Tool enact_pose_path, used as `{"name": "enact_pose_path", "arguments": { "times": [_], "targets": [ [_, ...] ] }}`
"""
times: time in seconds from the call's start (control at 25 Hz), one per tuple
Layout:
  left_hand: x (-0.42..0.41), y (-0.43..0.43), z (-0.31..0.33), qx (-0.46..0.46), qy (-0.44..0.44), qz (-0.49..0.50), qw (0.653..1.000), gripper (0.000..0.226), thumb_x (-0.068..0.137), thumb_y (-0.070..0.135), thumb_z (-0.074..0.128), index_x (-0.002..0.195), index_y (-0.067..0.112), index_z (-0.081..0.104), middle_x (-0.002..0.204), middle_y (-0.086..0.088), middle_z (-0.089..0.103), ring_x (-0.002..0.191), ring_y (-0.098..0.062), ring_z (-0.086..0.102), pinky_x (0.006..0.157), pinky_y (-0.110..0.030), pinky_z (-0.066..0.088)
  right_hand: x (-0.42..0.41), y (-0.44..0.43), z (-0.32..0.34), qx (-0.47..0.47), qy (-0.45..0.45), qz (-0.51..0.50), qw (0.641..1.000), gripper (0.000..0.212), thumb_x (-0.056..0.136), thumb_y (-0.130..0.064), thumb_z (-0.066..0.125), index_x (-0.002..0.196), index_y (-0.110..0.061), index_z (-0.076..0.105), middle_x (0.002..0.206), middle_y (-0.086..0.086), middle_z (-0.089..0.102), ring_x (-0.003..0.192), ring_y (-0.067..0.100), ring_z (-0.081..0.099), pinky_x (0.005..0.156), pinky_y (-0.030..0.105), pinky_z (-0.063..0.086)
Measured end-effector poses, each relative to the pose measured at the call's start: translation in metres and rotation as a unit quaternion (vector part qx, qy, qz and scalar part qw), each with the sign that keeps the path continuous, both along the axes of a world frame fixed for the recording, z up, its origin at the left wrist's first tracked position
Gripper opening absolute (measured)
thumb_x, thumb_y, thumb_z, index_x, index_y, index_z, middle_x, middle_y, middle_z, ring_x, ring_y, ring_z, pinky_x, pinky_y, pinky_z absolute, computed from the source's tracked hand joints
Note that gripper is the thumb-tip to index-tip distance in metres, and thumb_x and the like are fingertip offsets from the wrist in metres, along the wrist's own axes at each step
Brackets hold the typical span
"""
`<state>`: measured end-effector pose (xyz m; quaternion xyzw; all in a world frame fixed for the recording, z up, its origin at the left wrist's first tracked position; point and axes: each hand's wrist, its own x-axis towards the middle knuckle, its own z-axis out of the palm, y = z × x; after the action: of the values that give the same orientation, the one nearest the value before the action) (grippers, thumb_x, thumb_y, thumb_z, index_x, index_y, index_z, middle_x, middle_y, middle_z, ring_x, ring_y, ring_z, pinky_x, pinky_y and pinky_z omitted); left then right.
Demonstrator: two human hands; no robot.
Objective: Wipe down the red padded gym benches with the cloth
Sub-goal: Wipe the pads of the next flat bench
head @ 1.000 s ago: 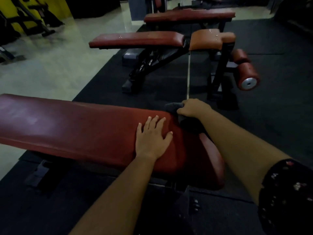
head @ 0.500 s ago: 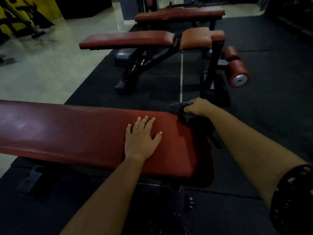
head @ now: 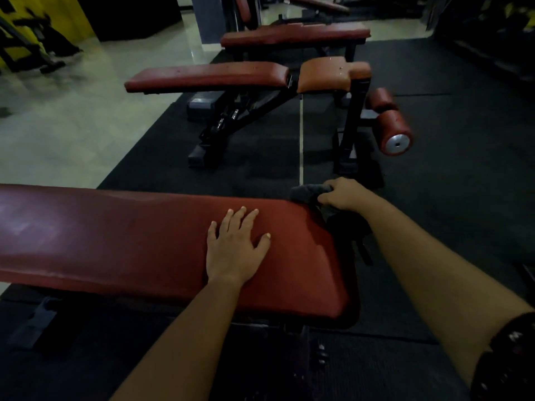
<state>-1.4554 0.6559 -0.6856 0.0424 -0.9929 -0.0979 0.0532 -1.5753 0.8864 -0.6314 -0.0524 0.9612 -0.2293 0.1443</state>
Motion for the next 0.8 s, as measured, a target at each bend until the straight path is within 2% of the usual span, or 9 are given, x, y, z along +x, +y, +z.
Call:
{"name": "enact_pose_path", "arguments": {
  "times": [0.12,0.16,0.2,0.32,0.48,0.56,0.64,0.72,0.8],
  "targets": [
    [0.001,0.000,0.000,-0.002,-0.005,0.000,1.000,0.064,0.095,0.061,0.029,0.154,0.036,0.021,0.163,0.007,0.017,0.151,-0.014,0.006,0.122,-0.046,0.003,0.009,0.025,0.001,-0.144,-0.025,-0.006,0.989,0.015,0.090,-0.007,0.058,0.101,0.001,0.065,0.097,0.022,0.064,0.088,0.023,0.059,0.067,0.025,0.045],
    [0.000,0.000,-0.001,-0.003,-0.006,-0.001,1.000,0.064,0.095,0.061,0.029,0.154,0.036,0.021,0.163,0.007,0.017,0.151,-0.014,0.005,0.122,-0.046,0.003,0.015,0.028,-0.001,-0.174,-0.021,-0.031,0.984,0.015,0.090,-0.006,0.057,0.101,-0.002,0.066,0.095,0.019,0.063,0.086,0.022,0.058,0.064,0.022,0.044],
    [0.000,-0.001,-0.001,-0.002,-0.007,-0.001,1.000,0.064,0.095,0.061,0.029,0.154,0.036,0.021,0.163,0.007,0.017,0.151,-0.015,0.005,0.122,-0.046,0.003,0.020,0.025,-0.006,-0.187,-0.004,-0.069,0.980,0.020,0.089,-0.010,0.058,0.106,-0.006,0.067,0.099,0.016,0.064,0.090,0.024,0.058,0.067,0.023,0.046],
    [-0.001,-0.002,-0.001,0.003,-0.002,-0.002,1.000,0.064,0.095,0.061,0.029,0.154,0.036,0.021,0.163,0.007,0.017,0.151,-0.015,0.006,0.122,-0.047,0.004,0.034,0.010,-0.024,-0.147,0.046,-0.200,0.968,0.043,0.088,-0.032,0.059,0.129,-0.019,0.060,0.127,0.011,0.053,0.112,0.032,0.054,0.090,0.036,0.048],
    [0.001,-0.001,0.000,0.002,-0.002,-0.002,1.000,0.064,0.095,0.061,0.029,0.154,0.037,0.020,0.163,0.008,0.017,0.151,-0.014,0.006,0.122,-0.046,0.004,0.054,0.019,-0.022,-0.163,0.057,-0.134,0.976,0.039,0.089,-0.030,0.061,0.128,-0.023,0.061,0.126,0.003,0.043,0.114,0.028,0.050,0.087,0.031,0.040],
    [0.000,-0.001,0.001,0.006,0.001,-0.001,1.000,0.064,0.095,0.061,0.030,0.154,0.037,0.021,0.163,0.008,0.017,0.151,-0.014,0.006,0.122,-0.046,0.004,0.059,0.019,-0.022,-0.179,0.052,-0.159,0.970,0.044,0.091,-0.028,0.058,0.135,-0.024,0.056,0.133,0.007,0.043,0.117,0.030,0.050,0.086,0.030,0.039],
    [-0.001,-0.001,0.001,0.009,0.003,-0.002,1.000,0.063,0.096,0.060,0.031,0.154,0.037,0.022,0.163,0.008,0.018,0.151,-0.014,0.006,0.122,-0.045,0.004,0.061,0.012,-0.021,-0.237,0.040,-0.237,0.941,0.048,0.091,-0.027,0.056,0.139,-0.021,0.052,0.135,0.013,0.047,0.113,0.032,0.052,0.086,0.032,0.043],
    [0.000,-0.001,0.001,0.010,0.005,-0.002,1.000,0.063,0.096,0.060,0.032,0.154,0.037,0.021,0.163,0.008,0.018,0.151,-0.014,0.006,0.122,-0.045,0.004,0.066,0.010,-0.021,-0.315,0.019,-0.300,0.900,0.045,0.092,-0.026,0.055,0.137,-0.019,0.053,0.128,0.013,0.056,0.103,0.029,0.055,0.082,0.033,0.046],
    [0.000,-0.002,0.001,0.010,0.001,-0.003,1.000,0.064,0.096,0.061,0.032,0.154,0.037,0.020,0.163,0.008,0.017,0.151,-0.014,0.005,0.122,-0.045,0.003,0.074,0.017,-0.028,-0.383,-0.015,-0.325,0.864,0.044,0.092,-0.023,0.056,0.136,-0.016,0.054,0.123,0.013,0.060,0.101,0.027,0.057,0.078,0.033,0.046]
  ]
}}
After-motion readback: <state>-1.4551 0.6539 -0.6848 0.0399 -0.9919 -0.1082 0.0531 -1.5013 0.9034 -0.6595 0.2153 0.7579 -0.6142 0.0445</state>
